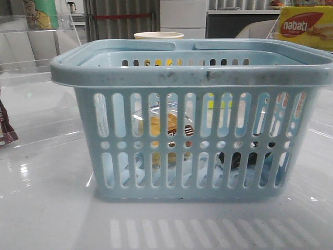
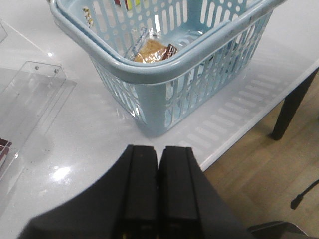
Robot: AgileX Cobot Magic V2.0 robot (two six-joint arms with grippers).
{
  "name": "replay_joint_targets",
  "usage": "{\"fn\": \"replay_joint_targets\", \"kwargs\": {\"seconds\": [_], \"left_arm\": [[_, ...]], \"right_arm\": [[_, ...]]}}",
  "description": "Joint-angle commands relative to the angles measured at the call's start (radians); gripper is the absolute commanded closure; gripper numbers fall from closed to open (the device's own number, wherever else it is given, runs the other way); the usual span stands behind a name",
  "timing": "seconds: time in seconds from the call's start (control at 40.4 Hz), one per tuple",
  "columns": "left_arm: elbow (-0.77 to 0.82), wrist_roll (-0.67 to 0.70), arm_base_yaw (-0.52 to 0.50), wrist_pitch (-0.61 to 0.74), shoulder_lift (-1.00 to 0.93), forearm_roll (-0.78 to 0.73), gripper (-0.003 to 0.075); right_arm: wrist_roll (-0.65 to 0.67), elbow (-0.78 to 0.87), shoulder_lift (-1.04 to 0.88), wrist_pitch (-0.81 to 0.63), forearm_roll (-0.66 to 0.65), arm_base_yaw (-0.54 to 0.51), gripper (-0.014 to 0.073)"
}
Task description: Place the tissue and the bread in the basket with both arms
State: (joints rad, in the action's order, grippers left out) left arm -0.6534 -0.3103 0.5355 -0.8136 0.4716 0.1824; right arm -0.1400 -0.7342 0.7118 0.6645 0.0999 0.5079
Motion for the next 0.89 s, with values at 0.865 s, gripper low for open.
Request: {"fn": "replay_joint_targets", "kwargs": {"seconds": [0.865], "left_arm": [[0.666,0.010,-0.532,0.825,-0.493,0.173,0.0627]], "right_arm": [[-0.008,-0.027,0.003,-0.072,-0.004,0.000,0.0536]]}}
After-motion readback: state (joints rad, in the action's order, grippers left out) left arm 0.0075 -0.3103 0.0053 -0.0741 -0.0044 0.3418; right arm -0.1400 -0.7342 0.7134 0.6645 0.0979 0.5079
